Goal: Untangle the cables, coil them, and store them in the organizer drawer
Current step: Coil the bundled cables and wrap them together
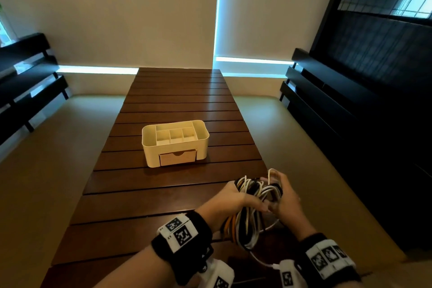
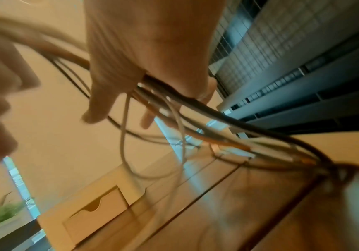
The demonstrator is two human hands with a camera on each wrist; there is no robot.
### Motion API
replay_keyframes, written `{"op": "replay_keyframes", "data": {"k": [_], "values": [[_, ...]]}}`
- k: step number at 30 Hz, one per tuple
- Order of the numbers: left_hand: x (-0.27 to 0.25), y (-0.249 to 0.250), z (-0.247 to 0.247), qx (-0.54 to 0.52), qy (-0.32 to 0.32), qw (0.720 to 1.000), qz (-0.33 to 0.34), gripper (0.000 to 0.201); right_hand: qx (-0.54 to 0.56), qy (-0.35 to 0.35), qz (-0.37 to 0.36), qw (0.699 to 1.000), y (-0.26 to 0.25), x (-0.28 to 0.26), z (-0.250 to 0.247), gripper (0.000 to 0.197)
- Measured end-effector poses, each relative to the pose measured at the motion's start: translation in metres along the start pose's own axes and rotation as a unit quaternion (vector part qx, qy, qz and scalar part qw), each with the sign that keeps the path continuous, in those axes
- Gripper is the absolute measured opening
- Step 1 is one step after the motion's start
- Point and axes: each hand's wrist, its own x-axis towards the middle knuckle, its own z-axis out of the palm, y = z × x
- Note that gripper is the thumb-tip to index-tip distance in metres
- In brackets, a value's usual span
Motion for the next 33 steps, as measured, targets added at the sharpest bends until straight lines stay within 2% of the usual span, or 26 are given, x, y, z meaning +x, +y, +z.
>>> {"op": "replay_keyframes", "data": {"k": [1,2,5,8,10,13,15,17,21,23,25,27,30,32,33], "values": [[0.004,0.003,0.003,-0.006,0.000,1.000,0.002,0.018,0.026,0.034,0.003,0.999,-0.002,0.005,0.004,0.028],[0.007,0.005,0.007,-0.013,-0.003,1.000,0.003,0.017,0.047,0.057,0.013,0.997,0.000,0.012,0.004,0.007],[0.018,0.012,0.012,-0.038,-0.012,0.999,0.003,0.016,0.020,0.084,0.014,0.996,0.013,0.028,-0.010,0.007],[0.029,0.023,0.018,-0.032,-0.026,0.999,-0.003,0.004,-0.079,0.109,-0.006,0.991,0.023,0.035,-0.046,0.012],[0.037,0.032,0.024,-0.047,-0.028,0.998,-0.015,0.008,-0.142,0.143,-0.037,0.979,0.024,0.040,-0.075,0.013],[0.052,0.050,0.030,-0.086,-0.035,0.995,-0.025,0.014,-0.169,0.196,-0.085,0.962,0.028,0.050,-0.118,0.011],[0.060,0.061,0.027,-0.134,-0.036,0.990,-0.022,0.020,-0.179,0.205,-0.108,0.956,0.034,0.053,-0.142,0.008],[0.064,0.067,0.022,-0.178,-0.027,0.983,-0.024,0.023,-0.171,0.187,-0.126,0.959,0.044,0.055,-0.159,0.003],[0.067,0.066,0.014,-0.168,-0.027,0.985,-0.020,0.020,-0.179,0.096,-0.107,0.973,0.058,0.053,-0.161,0.031],[0.070,0.067,0.015,-0.158,-0.040,0.986,-0.022,0.019,-0.138,0.094,-0.079,0.983,0.060,0.054,-0.156,0.034],[0.075,0.071,0.019,-0.142,-0.053,0.988,-0.027,0.018,-0.105,0.115,-0.054,0.986,0.063,0.055,-0.149,0.028],[0.081,0.079,0.025,-0.111,-0.068,0.991,-0.034,0.016,-0.047,0.097,-0.026,0.994,0.061,0.055,-0.139,0.012],[0.091,0.092,0.036,-0.060,-0.079,0.994,-0.042,0.017,0.063,-0.012,0.005,0.998,0.045,0.049,-0.115,0.043],[0.095,0.098,0.046,-0.032,-0.086,0.994,-0.052,0.013,0.092,-0.045,-0.028,0.994,0.040,0.046,-0.097,0.059],[0.098,0.099,0.050,-0.018,-0.090,0.994,-0.058,0.013,0.102,-0.060,-0.064,0.991,0.035,0.043,-0.091,0.057]]}}
